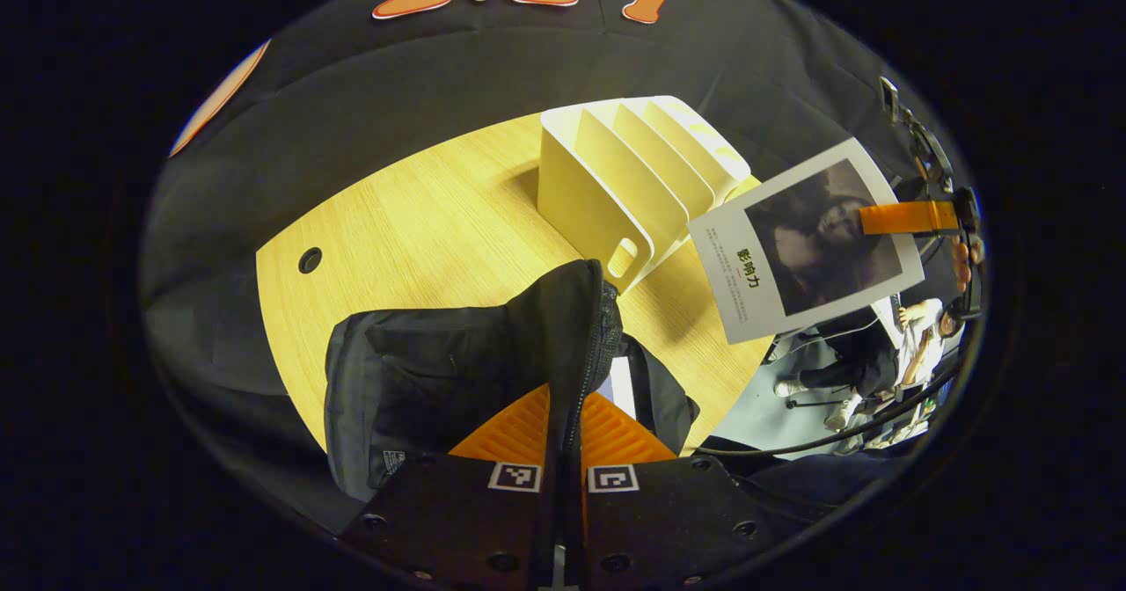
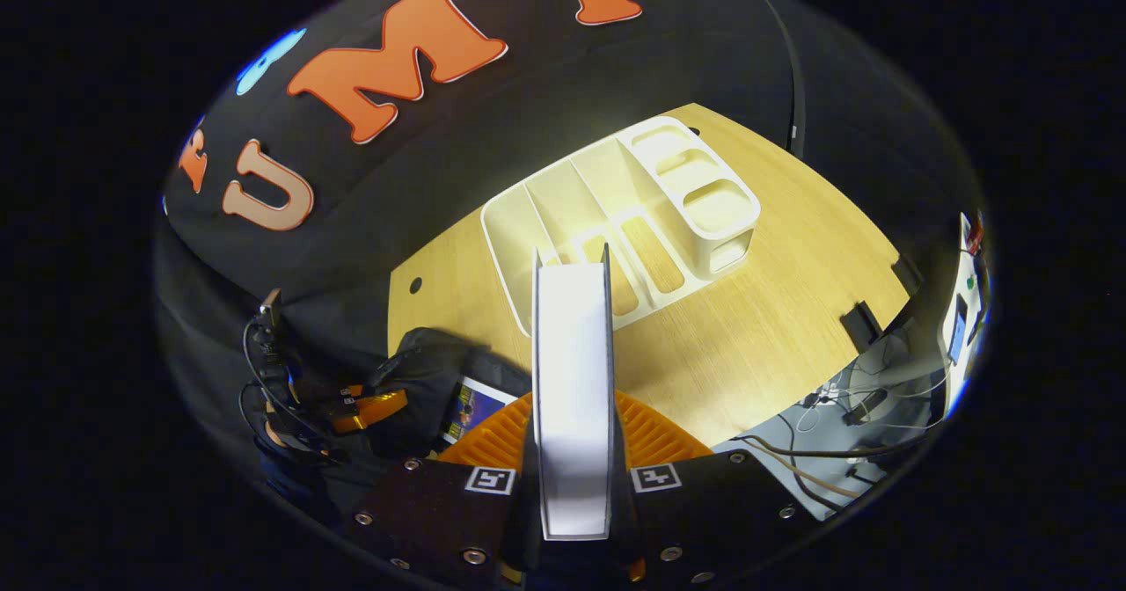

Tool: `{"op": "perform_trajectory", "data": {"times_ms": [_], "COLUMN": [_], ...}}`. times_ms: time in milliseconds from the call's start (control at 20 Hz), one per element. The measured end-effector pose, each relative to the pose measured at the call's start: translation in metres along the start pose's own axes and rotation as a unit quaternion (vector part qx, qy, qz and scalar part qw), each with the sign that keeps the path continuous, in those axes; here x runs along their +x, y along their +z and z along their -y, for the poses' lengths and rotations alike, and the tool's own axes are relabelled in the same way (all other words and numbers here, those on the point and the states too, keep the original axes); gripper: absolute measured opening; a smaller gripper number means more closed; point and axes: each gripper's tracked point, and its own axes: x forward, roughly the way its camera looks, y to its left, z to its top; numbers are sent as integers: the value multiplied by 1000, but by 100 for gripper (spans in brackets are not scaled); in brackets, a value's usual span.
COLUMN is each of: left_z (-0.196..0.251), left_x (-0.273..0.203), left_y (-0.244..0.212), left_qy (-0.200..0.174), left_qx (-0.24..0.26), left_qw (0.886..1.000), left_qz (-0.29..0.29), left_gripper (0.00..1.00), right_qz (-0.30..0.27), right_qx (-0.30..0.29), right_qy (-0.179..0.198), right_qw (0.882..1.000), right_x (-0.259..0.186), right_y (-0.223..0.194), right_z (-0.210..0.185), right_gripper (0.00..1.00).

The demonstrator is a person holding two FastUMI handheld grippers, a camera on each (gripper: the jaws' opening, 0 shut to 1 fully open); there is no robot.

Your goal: Open the schoolbag, grab two books from the bookshelf and put them into the schoolbag.

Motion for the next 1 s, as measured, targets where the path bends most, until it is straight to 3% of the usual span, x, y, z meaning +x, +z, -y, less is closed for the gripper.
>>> {"op": "perform_trajectory", "data": {"times_ms": [150, 400, 750, 1000], "left_z": [0, 0, 0, -1], "left_x": [-3, -5, -11, -17], "left_y": [9, 12, 21, 23], "left_qy": [-3, -2, 2, 3], "left_qx": [-4, -11, -6, -11], "left_qw": [1000, 1000, 999, 999], "left_qz": [9, 18, 31, 41], "left_gripper": [6, 6, 6, 6], "right_qz": [9, 16, 29, 26], "right_qx": [16, 63, 78, 93], "right_qy": [15, 80, 150, 172], "right_qw": [1000, 995, 985, 980], "right_x": [4, 22, 38, 70], "right_y": [-3, -16, -35, -54], "right_z": [-5, -18, -40, -55], "right_gripper": [33, 33, 33, 33]}}
